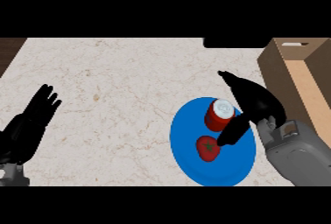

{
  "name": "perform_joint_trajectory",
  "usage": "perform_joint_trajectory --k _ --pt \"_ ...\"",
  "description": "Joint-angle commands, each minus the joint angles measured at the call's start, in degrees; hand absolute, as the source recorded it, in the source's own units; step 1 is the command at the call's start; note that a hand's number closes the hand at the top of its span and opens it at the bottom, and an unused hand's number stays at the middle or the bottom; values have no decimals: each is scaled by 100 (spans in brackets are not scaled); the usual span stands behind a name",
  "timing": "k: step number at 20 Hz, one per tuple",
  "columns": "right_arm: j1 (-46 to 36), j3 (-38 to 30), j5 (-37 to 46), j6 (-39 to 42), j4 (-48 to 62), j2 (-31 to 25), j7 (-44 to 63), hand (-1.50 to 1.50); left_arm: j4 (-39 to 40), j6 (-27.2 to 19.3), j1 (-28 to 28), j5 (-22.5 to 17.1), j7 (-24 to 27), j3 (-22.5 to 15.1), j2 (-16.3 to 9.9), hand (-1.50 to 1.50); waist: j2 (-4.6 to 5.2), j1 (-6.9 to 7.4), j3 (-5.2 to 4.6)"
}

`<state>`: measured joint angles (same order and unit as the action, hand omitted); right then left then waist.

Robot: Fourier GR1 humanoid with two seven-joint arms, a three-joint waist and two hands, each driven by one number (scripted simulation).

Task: Pick the can from the plate and place it in the cardboard box

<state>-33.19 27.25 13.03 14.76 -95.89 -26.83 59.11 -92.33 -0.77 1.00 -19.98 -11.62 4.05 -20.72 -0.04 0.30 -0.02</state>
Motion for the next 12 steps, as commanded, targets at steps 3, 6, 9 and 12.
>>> perform_joint_trajectory --k 3,6,9,12 --pt "-1 -19 82 611 13 98 612 -150 -230 -179 89 87 -322 30 112 0 -6 -16 1" --pt "-335 241 572 271 767 642 554 -150 -109 -111 404 52 -539 128 -29 0 11 21 1" --pt "-84 -27 408 591 550 472 536 -150 -718 48 -312 38 -461 72 69 0 -9 23 2" --pt "-436 -166 280 903 465 638 996 -150 -377 -85 132 124 -479 142 140 0 -9 -4 0"
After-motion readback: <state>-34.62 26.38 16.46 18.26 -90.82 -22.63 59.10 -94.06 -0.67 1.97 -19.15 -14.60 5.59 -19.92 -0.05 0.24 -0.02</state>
